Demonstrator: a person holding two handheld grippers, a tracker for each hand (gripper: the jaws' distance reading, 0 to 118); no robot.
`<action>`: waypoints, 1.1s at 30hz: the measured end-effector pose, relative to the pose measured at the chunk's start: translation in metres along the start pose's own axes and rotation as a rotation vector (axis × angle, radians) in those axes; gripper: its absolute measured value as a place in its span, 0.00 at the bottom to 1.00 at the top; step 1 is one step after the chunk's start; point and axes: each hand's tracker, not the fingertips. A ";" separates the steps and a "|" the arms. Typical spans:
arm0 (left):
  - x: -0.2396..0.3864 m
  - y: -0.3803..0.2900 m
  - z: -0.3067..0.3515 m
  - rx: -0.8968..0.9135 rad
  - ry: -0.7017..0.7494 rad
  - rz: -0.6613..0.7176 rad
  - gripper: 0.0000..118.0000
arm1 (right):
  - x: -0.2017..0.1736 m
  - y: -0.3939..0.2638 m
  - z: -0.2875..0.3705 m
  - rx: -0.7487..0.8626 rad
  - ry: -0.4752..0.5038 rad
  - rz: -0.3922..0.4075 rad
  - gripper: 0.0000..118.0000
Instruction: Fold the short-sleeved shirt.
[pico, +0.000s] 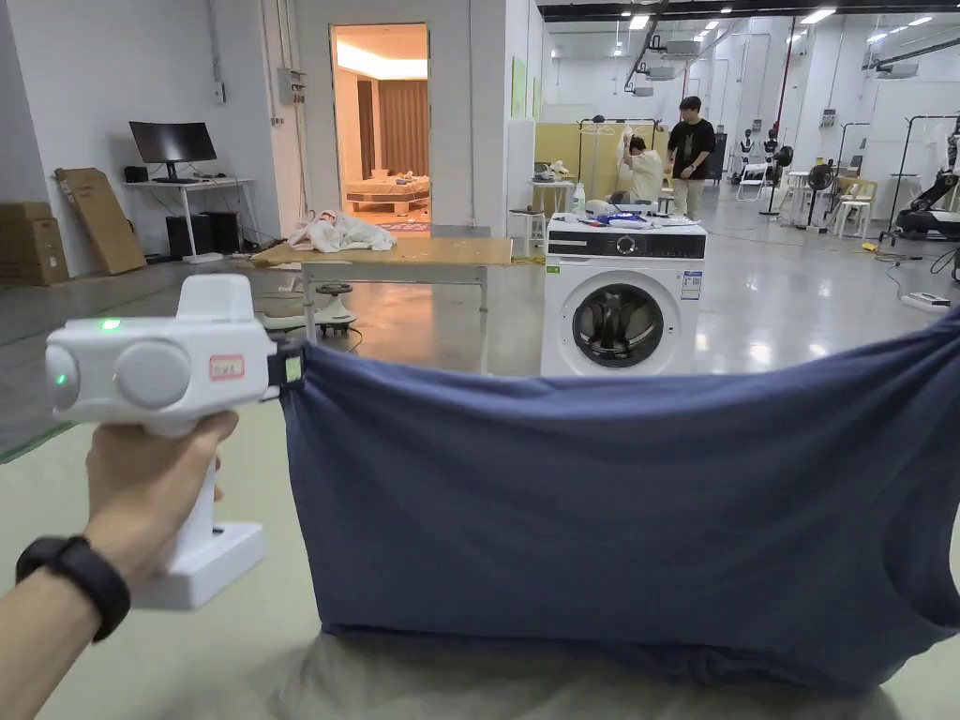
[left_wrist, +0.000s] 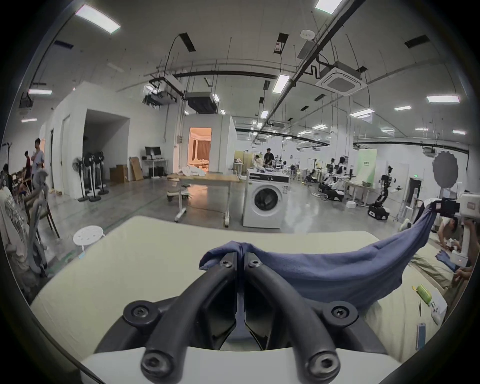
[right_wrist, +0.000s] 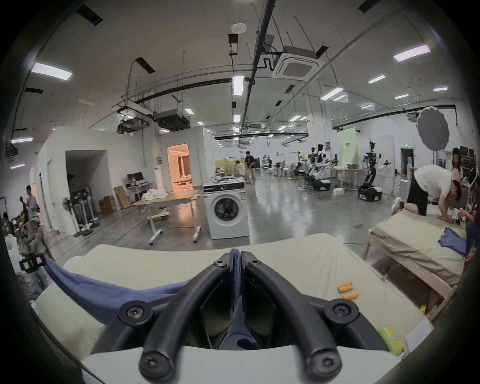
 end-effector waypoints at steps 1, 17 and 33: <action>-0.002 -0.013 0.011 0.005 -0.002 -0.007 0.00 | 0.003 -0.015 0.015 0.018 0.042 -0.015 0.02; -0.018 -0.247 0.230 -0.077 -0.078 0.074 0.00 | 0.043 -0.267 0.234 -0.152 0.090 -0.029 0.02; -0.032 -0.359 0.271 -0.314 0.018 0.139 0.02 | 0.047 -0.393 0.302 -0.358 -0.122 -0.292 0.02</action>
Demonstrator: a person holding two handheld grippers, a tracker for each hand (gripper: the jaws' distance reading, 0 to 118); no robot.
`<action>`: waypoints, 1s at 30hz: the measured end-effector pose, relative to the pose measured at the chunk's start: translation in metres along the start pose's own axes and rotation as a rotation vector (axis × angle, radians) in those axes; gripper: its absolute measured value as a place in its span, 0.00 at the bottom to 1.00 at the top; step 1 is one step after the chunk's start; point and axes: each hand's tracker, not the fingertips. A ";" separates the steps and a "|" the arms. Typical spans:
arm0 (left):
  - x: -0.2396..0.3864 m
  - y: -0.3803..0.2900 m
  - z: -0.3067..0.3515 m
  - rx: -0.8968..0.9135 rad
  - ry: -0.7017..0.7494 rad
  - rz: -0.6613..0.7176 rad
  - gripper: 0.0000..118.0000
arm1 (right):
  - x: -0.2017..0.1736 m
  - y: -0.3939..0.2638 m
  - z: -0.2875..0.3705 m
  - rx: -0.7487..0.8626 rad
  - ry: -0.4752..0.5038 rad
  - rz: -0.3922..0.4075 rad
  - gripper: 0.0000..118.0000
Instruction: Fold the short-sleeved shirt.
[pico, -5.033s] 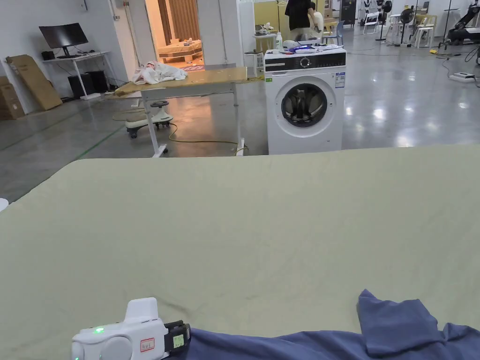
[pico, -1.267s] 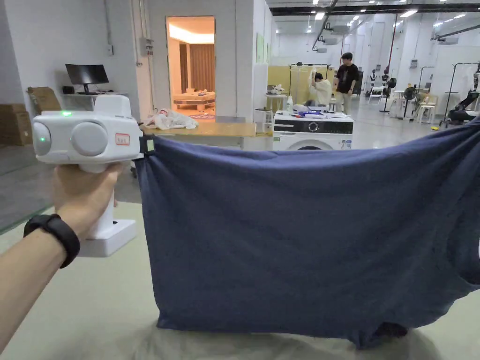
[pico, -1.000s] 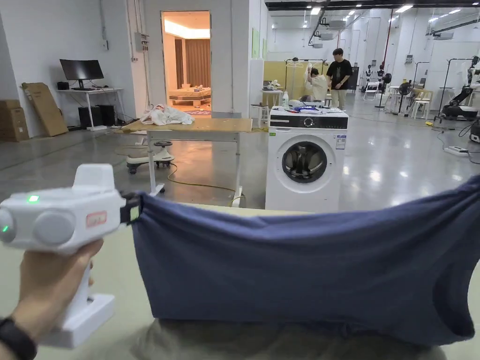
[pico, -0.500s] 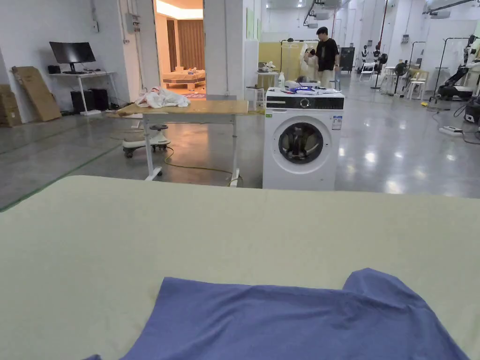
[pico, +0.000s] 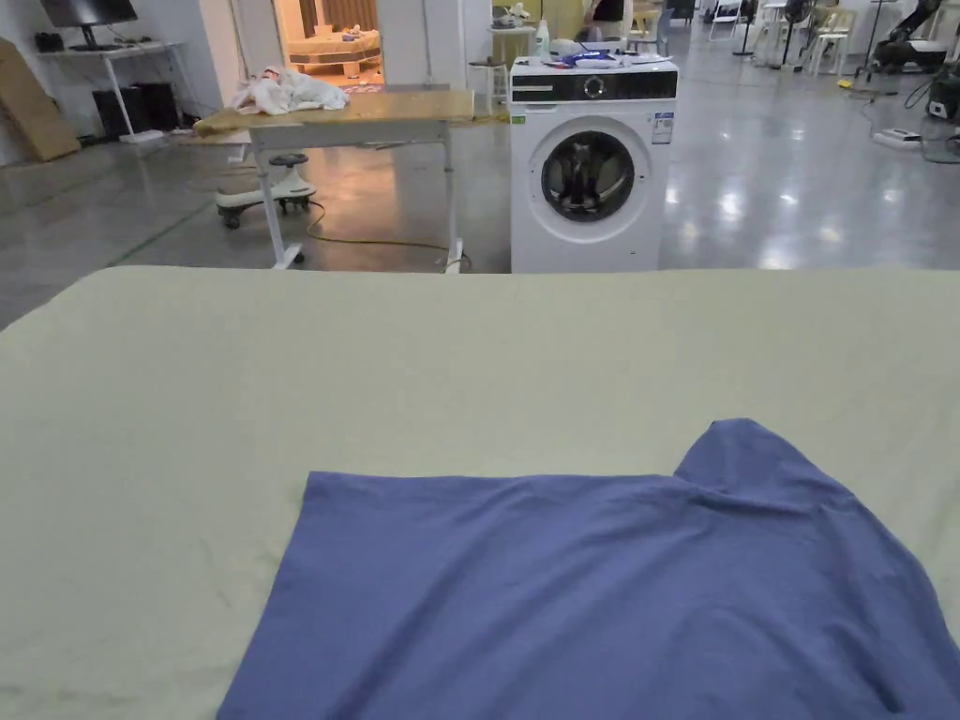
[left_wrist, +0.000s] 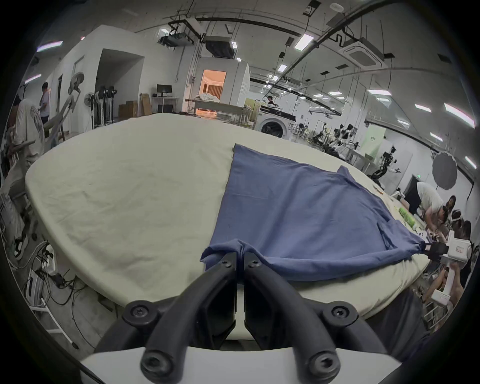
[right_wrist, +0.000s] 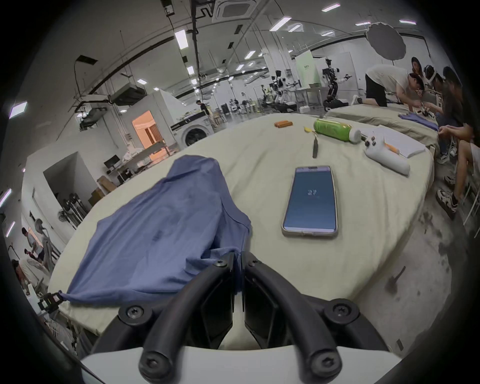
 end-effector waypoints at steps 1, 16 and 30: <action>-0.001 0.000 -0.001 0.001 -0.007 0.004 0.12 | 0.000 -0.002 0.000 0.006 -0.002 -0.002 0.03; 0.077 0.048 0.080 0.363 0.031 -0.179 0.70 | -0.042 0.023 0.043 0.158 0.132 0.125 0.66; 0.105 0.060 0.096 0.416 -0.062 -0.197 0.00 | -0.108 0.025 0.049 0.198 0.212 0.361 0.00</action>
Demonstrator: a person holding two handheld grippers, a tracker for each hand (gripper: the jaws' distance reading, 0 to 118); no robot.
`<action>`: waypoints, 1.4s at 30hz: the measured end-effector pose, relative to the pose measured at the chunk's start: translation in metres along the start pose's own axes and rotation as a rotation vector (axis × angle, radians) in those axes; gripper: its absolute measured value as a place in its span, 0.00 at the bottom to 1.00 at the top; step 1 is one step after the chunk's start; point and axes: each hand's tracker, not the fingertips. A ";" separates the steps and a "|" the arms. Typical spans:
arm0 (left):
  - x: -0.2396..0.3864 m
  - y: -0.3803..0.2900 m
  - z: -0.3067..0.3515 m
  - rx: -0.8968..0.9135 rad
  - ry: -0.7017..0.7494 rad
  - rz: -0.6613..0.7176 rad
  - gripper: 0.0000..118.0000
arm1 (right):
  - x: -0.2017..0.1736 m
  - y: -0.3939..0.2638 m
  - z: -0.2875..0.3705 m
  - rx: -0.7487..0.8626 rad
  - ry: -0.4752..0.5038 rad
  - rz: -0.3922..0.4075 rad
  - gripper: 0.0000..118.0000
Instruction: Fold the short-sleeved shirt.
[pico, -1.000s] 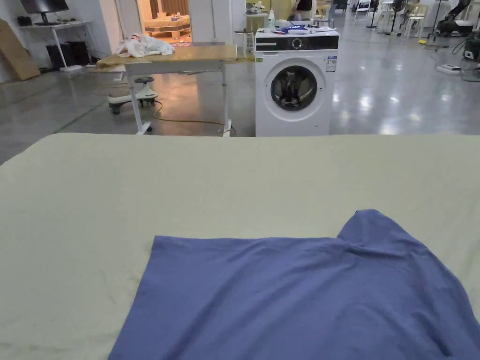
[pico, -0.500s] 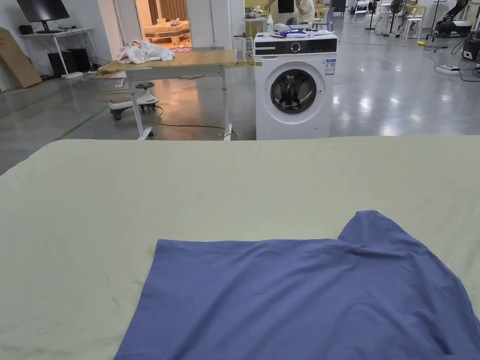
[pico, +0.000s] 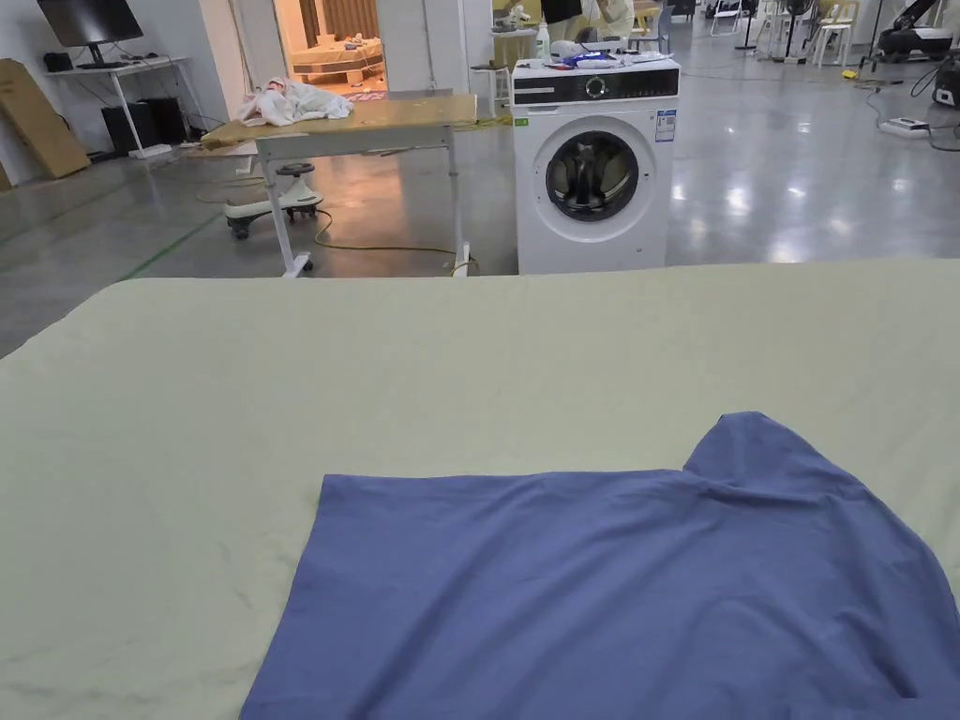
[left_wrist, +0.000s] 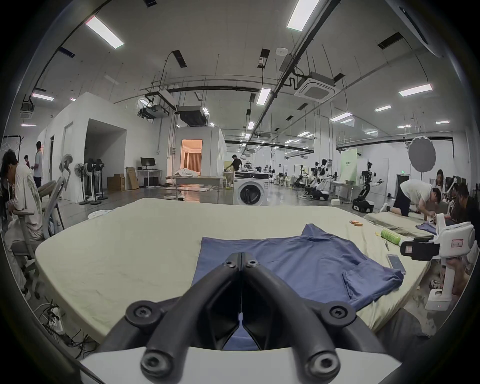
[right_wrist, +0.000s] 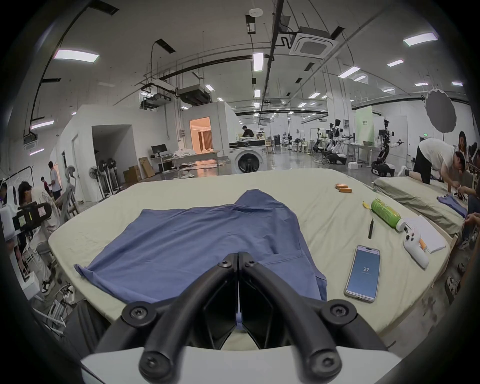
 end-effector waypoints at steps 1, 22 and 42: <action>0.000 0.001 -0.001 -0.005 0.002 -0.005 0.00 | -0.002 0.001 -0.001 -0.004 0.003 0.012 0.00; -0.095 -0.107 -0.079 -0.503 0.071 0.239 0.49 | 0.012 -0.007 -0.006 -0.090 0.012 -0.084 0.00; -0.078 -0.116 -0.112 -0.642 0.100 0.139 0.09 | 0.075 -0.049 -0.022 -0.249 -0.165 -0.095 0.68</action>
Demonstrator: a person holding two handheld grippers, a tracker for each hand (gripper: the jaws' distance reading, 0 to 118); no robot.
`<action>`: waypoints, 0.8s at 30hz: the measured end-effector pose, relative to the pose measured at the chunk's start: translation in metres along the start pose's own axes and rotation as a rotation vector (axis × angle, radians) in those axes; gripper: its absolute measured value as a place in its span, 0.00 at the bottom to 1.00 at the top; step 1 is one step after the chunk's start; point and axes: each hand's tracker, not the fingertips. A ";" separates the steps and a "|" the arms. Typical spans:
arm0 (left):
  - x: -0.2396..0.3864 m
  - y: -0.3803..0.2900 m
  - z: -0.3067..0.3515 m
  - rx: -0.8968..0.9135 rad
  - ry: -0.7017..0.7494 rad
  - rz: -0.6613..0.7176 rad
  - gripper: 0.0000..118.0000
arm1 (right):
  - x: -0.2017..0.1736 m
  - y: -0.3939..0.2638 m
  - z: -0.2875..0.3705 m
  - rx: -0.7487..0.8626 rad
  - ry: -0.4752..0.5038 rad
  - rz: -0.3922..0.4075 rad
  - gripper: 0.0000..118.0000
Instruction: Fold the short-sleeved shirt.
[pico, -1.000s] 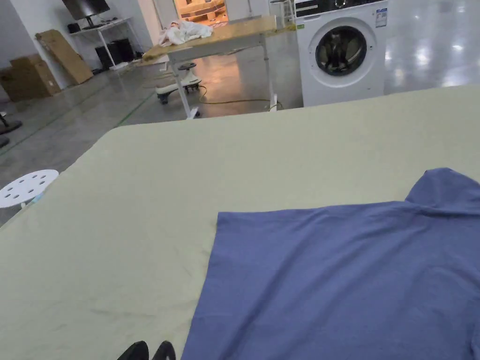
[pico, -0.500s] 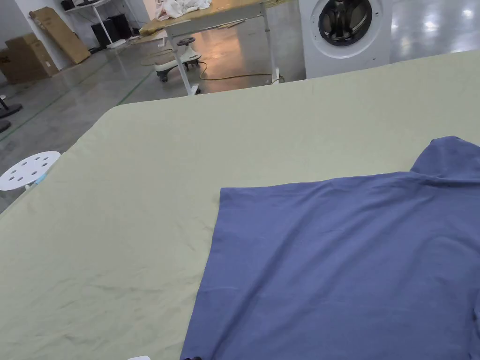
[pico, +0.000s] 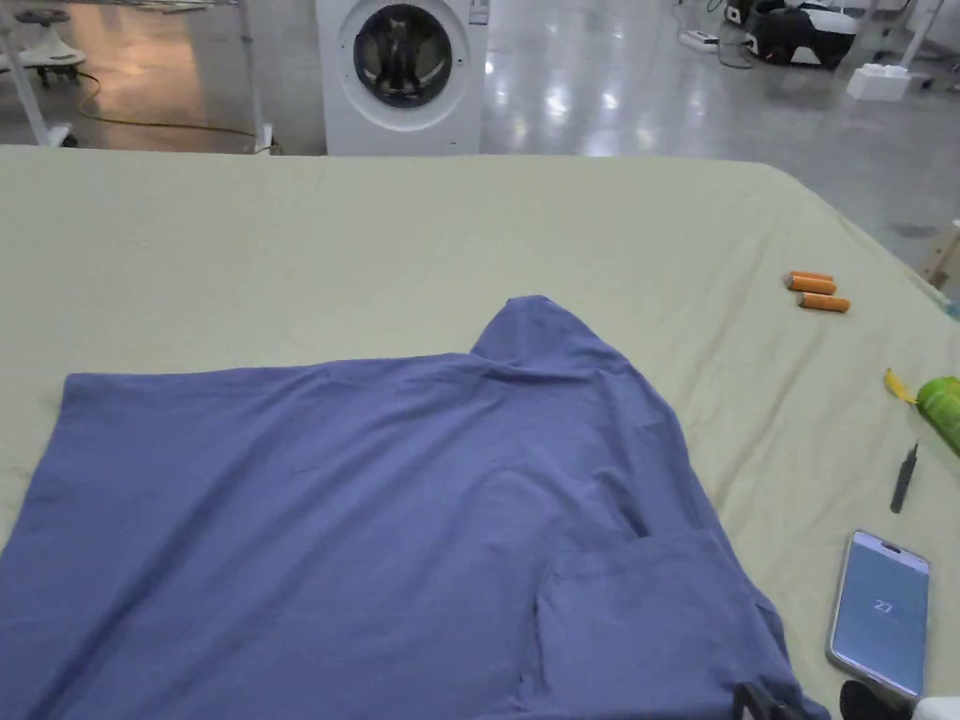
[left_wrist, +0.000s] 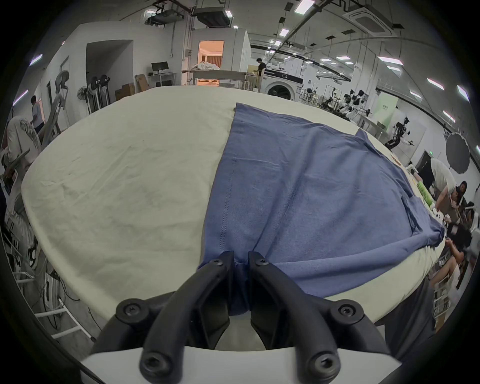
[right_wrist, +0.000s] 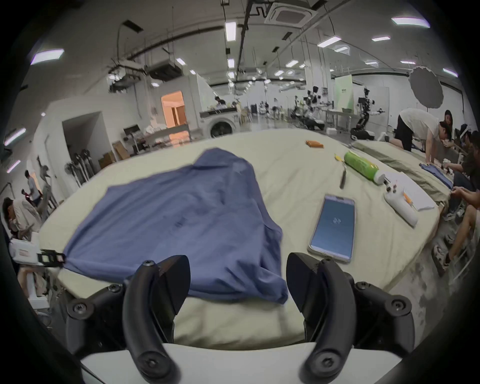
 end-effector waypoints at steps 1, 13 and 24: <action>-0.002 0.000 0.000 0.000 -0.004 0.014 0.09 | 0.002 -0.002 -0.007 -0.026 -0.020 -0.011 0.68; 0.004 -0.001 0.013 0.054 -0.008 -0.049 0.00 | -0.003 0.003 -0.029 -0.069 -0.022 0.073 0.06; -0.011 0.128 -0.034 0.214 -0.143 0.071 0.00 | -0.004 0.114 -0.115 0.059 0.072 0.051 0.06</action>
